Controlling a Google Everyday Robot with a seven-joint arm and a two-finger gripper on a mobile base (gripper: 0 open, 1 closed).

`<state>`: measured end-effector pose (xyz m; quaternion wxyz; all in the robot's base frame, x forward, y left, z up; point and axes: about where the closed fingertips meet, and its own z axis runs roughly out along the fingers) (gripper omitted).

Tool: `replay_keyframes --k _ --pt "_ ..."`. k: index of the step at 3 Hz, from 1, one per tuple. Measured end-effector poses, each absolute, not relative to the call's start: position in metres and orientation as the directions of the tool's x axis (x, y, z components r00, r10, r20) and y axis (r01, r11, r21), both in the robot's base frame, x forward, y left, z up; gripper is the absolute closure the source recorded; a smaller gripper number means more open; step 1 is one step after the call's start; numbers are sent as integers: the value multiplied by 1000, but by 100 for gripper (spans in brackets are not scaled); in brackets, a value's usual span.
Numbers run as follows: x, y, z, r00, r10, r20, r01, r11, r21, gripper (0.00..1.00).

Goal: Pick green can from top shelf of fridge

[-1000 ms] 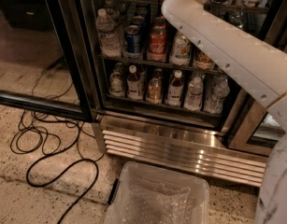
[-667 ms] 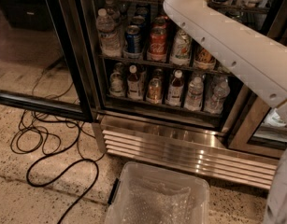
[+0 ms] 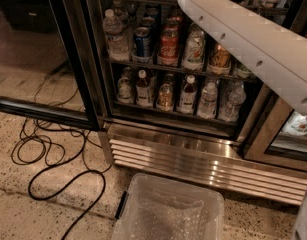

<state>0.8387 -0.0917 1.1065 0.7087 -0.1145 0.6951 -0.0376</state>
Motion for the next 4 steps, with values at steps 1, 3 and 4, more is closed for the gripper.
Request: replay_keyframes --k 1,3,4 --pt "841 -83 1112 24 -211 -977 -117 970 -212 100" --pt "833 -99 1108 -48 -206 -977 -74 976 -203 100" --pt "828 -105 1107 -66 -200 -978 -59 979 -196 100"
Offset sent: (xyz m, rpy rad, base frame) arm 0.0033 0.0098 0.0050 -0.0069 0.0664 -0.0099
